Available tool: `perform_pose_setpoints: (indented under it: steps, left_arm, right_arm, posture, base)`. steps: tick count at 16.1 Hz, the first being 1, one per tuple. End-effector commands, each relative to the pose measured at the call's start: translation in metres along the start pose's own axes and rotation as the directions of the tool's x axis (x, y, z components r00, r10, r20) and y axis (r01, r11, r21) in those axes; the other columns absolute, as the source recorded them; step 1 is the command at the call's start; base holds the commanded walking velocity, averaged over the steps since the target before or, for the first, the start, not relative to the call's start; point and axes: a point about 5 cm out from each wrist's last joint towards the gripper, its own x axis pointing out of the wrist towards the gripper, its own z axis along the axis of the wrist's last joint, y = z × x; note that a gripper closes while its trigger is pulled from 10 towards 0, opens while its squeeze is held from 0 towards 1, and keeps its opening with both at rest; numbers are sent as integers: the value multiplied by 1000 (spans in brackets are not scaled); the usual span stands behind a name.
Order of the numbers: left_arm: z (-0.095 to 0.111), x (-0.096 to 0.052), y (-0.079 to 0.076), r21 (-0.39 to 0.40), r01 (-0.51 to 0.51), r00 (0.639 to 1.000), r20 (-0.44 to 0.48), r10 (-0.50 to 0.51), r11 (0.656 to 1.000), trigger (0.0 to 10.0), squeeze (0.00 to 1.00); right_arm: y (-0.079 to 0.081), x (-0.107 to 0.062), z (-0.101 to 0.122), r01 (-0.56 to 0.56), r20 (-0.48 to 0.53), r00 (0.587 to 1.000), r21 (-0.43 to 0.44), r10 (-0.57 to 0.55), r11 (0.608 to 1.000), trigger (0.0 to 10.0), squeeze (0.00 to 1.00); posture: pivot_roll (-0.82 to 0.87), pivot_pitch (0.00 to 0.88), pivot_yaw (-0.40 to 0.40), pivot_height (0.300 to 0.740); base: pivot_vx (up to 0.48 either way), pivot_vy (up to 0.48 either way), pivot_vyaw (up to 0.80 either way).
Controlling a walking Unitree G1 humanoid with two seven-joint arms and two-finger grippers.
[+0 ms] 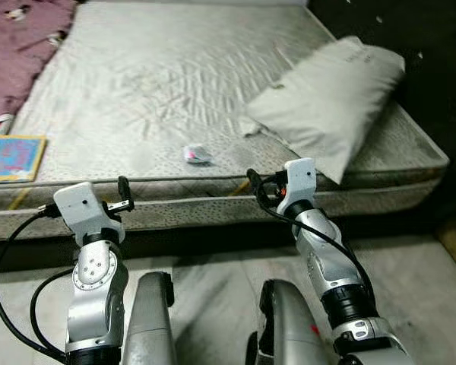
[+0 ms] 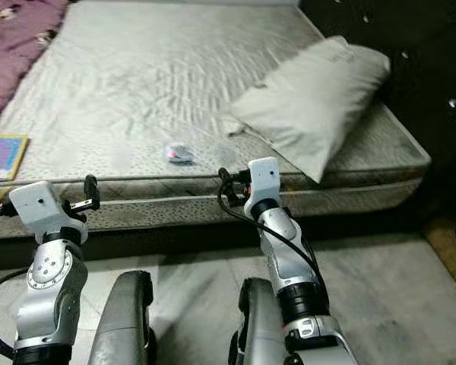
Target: Clean up the room
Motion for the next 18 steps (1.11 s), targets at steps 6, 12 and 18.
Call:
perform_pose_setpoints:
  steps: [6,12,18]
  left_arm:
    - [5,1,-6,-20,39,999,23,-39,999,10000,0]
    - [3,1,-8,-29,52,999,8,-52,998,10000,0]
    - [1,2,-17,-55,85,996,-13,-86,995,10000,0]
  right_arm:
    - [2,2,6,-40,29,999,-10,41,999,10000,0]
    - [2,3,5,-45,25,999,0,45,999,10000,0]
    - [2,3,4,-45,20,999,9,45,999,10000,0]
  posture:
    - [82,98,-44,557]
    - [84,102,-43,557]
    - [84,102,-43,557]
  base:
    - [420,0,366]
    - [477,0,0]
    - [44,0,0]
